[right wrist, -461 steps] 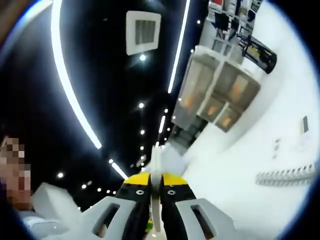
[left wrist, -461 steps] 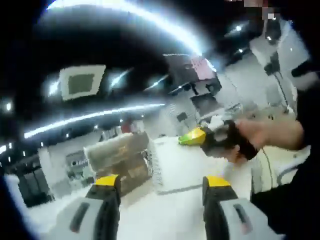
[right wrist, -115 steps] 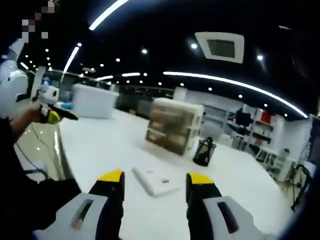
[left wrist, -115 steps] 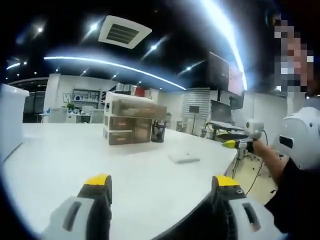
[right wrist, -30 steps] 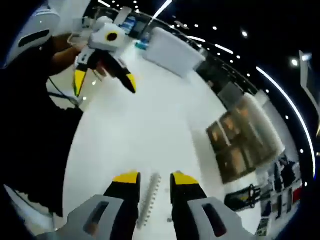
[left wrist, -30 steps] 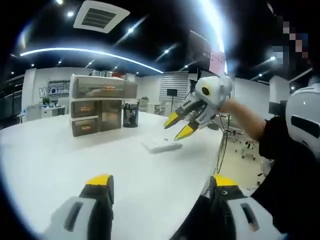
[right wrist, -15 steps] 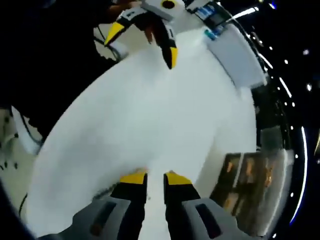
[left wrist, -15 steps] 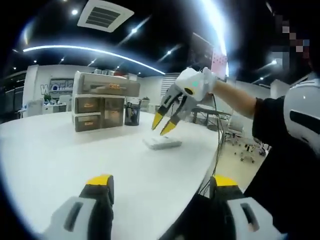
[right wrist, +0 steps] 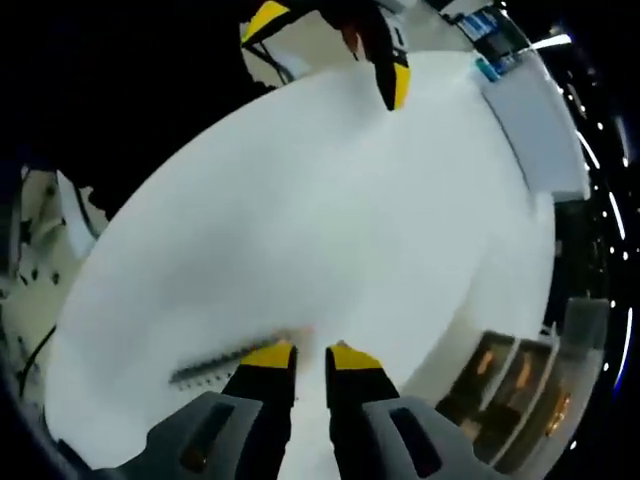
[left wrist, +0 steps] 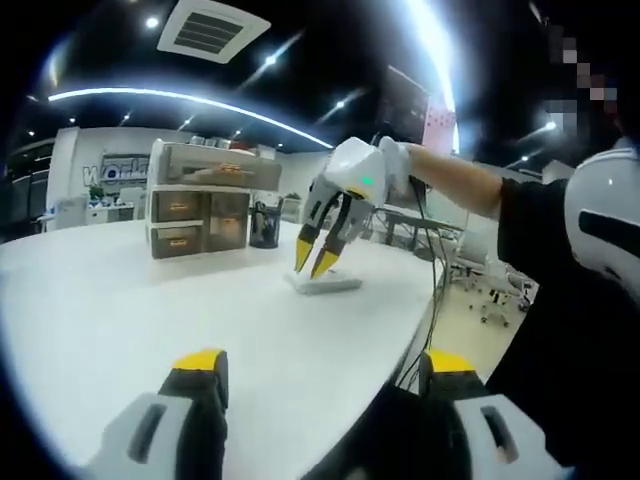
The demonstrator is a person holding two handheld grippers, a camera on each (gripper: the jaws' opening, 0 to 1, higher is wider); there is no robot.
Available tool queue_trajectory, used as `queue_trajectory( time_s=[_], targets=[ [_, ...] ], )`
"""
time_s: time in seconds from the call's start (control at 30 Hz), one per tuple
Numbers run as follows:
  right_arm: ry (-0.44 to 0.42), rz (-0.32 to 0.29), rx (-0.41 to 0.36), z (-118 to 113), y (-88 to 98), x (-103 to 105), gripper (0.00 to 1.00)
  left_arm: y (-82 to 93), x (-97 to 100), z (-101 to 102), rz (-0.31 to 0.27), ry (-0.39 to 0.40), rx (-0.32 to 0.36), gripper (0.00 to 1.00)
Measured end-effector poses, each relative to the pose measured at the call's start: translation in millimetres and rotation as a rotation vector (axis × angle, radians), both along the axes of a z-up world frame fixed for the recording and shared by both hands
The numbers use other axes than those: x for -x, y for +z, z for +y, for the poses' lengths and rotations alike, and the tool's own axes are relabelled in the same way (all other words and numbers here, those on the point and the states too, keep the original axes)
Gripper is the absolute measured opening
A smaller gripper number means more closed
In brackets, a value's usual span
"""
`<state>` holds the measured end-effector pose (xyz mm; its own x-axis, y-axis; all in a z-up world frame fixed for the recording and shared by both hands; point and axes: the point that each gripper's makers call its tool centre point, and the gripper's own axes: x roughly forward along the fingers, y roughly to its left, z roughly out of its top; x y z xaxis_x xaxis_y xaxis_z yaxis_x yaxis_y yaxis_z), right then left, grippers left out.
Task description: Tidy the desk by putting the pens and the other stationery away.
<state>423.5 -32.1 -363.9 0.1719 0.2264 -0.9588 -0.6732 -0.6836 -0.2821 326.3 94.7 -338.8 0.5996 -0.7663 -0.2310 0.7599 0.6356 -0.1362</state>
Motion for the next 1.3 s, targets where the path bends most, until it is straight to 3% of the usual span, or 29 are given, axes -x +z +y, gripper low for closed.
queue_trajectory(
  time_s=[0.4, 0.93, 1.3],
  targets=[
    [0.029, 0.031, 0.077, -7, -10.1, 0, 0.10, -2.2, -0.3, 2, 0.007, 0.010, -0.002, 0.77],
    [0.045, 0.059, 0.115, -8, -14.9, 0, 0.07, -4.9, -1.0, 0, 0.015, 0.009, 0.000, 0.77],
    [0.058, 0.103, 0.249, -15, -15.5, -5, 0.03, -5.5, 0.9, -7, 0.017, -0.004, 0.003, 0.77]
  ],
)
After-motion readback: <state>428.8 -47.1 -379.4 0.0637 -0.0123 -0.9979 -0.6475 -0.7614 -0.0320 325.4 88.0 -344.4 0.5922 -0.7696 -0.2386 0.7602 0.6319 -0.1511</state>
